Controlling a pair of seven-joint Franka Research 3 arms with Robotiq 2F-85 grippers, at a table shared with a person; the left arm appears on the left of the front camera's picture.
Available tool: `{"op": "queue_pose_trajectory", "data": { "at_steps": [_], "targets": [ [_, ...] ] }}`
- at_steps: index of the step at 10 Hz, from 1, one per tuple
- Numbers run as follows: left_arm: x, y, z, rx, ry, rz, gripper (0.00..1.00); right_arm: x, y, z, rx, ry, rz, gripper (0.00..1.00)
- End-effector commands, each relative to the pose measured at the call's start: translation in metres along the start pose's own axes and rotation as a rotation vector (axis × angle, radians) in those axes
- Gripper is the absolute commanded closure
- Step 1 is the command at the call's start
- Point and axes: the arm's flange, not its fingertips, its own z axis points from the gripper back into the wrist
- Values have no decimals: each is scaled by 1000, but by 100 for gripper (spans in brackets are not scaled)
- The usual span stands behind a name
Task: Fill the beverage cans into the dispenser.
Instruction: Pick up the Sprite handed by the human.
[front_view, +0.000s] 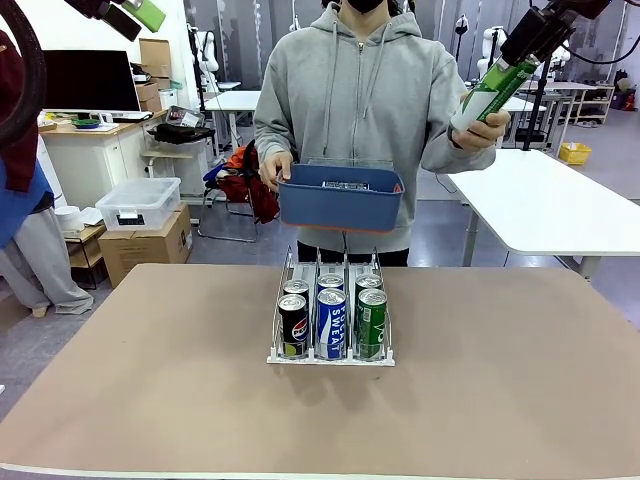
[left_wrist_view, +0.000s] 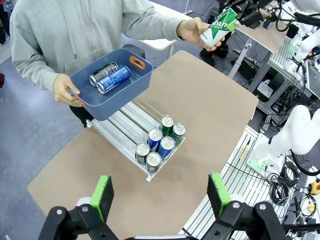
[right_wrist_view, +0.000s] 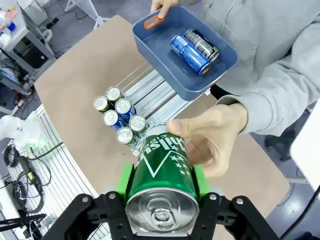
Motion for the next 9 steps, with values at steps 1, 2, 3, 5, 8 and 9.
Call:
{"op": "queue_pose_trajectory", "data": {
  "at_steps": [1, 2, 3, 5, 8, 9],
  "targets": [
    [-2, 1, -1, -1, 2, 4, 0, -1, 3, -1, -18, -9, -26, 86],
    [-2, 1, -1, -1, 2, 4, 0, 0, 4, -1, -11, -7, -25, 94],
    [-2, 1, -1, -1, 2, 4, 0, -1, 5, -1, -1, -1, -18, 100],
    [-2, 1, -1, -1, 2, 4, 0, -3, 5, 0, 13, -10, -17, 100],
    [-2, 1, -1, -1, 2, 4, 0, -2, 3, 0, 72, -21, -34, 100],
    [-2, 1, -1, -1, 2, 4, 0, 0, 1, 0, 10, 0, 0, 61]
  ]
}}
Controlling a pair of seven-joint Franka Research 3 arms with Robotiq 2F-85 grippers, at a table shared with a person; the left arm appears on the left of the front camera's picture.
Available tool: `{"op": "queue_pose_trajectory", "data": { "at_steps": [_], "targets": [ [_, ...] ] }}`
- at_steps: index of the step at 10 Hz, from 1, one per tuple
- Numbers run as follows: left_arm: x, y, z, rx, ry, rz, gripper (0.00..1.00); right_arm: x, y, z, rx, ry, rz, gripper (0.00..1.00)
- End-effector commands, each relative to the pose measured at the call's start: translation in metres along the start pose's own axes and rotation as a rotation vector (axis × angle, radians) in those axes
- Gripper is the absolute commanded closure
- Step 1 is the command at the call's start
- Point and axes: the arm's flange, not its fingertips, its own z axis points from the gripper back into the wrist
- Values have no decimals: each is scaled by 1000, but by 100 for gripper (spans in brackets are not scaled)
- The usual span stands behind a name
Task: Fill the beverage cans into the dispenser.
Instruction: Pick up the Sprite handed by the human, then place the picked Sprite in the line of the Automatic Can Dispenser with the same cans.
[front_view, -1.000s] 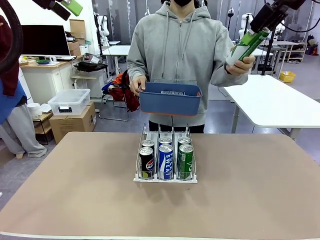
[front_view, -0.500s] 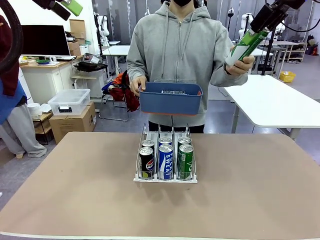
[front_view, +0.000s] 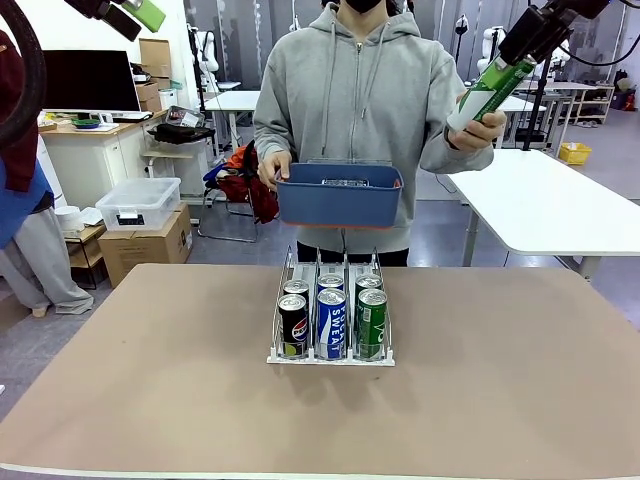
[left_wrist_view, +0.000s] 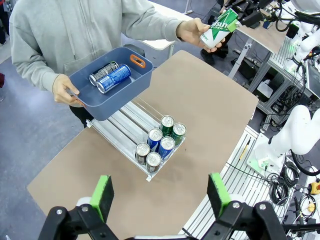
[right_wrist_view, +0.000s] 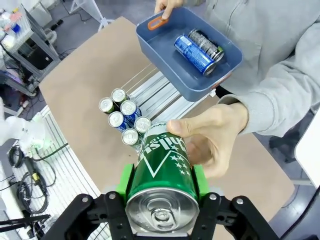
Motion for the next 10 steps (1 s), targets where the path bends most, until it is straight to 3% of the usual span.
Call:
{"op": "queue_pose_trajectory", "data": {
  "at_steps": [1, 10],
  "targets": [
    [-2, 1, -1, -1, 2, 4, 0, 0, -1, 1, -16, 7, 7, 61],
    [-2, 1, -1, -1, 2, 4, 0, 0, -1, 1, -16, 7, 7, 61]
  ]
}}
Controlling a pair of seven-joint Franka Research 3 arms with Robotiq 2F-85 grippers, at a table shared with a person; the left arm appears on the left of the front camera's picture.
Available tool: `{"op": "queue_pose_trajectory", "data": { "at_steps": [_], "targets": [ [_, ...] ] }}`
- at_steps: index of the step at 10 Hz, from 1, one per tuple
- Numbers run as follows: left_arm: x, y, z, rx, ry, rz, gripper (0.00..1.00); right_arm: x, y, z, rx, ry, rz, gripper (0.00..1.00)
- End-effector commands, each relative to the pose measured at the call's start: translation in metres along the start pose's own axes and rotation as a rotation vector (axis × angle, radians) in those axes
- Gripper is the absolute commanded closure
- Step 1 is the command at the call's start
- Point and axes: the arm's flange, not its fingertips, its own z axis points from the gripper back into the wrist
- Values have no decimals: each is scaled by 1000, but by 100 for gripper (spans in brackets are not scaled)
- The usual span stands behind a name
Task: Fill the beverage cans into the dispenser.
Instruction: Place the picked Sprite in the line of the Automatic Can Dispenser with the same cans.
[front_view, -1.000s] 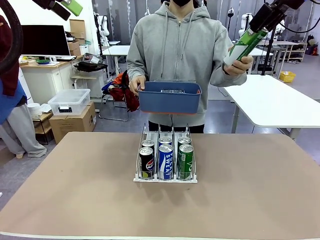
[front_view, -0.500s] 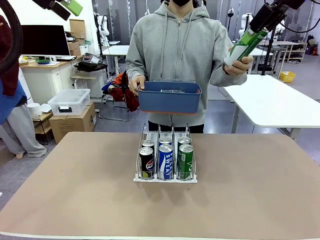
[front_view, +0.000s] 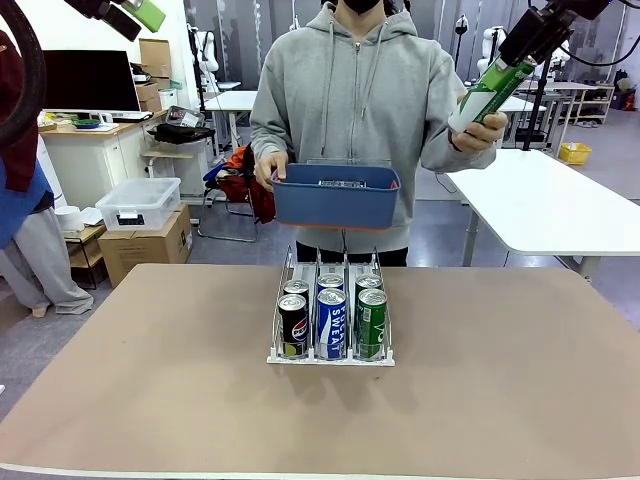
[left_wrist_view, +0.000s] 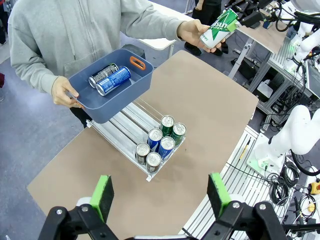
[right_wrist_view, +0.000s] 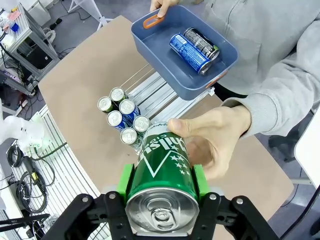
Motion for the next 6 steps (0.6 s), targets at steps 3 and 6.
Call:
{"op": "queue_pose_trajectory", "data": {
  "at_steps": [3, 6],
  "targets": [
    [-2, 1, -1, -1, 2, 4, 0, 0, 1, 1, -11, 2, 6, 61],
    [-2, 1, -1, -1, 2, 4, 0, 0, 1, 1, -11, 2, 6, 61]
  ]
}}
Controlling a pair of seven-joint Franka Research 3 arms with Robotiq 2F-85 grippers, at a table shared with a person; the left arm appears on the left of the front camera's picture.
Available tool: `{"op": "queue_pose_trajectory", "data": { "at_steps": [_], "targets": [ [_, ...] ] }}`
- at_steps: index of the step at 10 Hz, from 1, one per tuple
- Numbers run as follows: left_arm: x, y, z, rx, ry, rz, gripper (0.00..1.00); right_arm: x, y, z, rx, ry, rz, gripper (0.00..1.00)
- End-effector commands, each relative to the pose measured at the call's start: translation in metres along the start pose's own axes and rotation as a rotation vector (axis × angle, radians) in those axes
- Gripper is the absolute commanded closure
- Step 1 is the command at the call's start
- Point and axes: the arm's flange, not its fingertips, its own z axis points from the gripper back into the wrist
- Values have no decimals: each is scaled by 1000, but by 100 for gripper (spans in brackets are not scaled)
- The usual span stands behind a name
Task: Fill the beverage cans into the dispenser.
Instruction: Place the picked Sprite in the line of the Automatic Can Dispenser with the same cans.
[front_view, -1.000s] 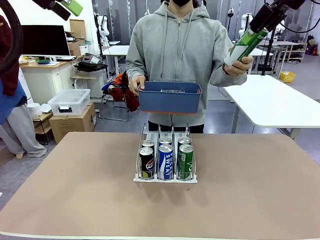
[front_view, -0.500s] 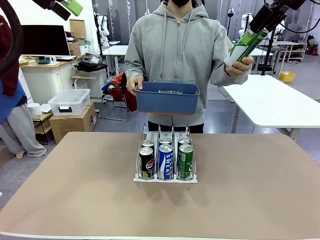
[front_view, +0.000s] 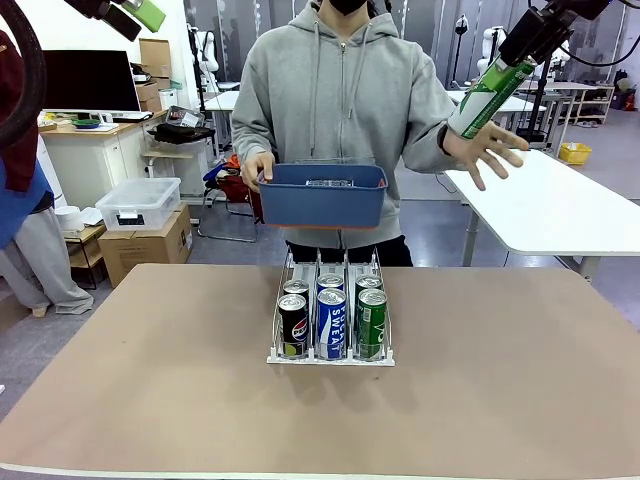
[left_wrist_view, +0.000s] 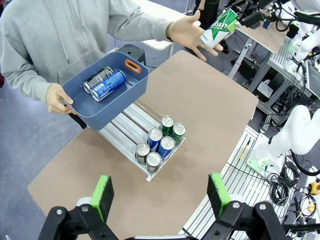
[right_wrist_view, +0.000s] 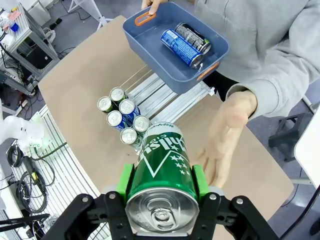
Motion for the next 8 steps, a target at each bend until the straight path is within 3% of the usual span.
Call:
{"op": "queue_pose_trajectory", "data": {
  "at_steps": [1, 6, 7, 8],
  "targets": [
    [-2, 1, -1, -1, 2, 4, 0, 0, 1, 2, -11, 2, 6, 61],
    [-2, 1, -1, -1, 2, 4, 0, 0, 1, 2, -11, 2, 6, 61],
    [-2, 1, -1, -1, 2, 4, 0, 0, 0, 0, 0, 0, 0, 42],
    [-2, 1, -1, -1, 2, 4, 0, -4, 13, -1, 2, 5, -14, 42]
  ]
}}
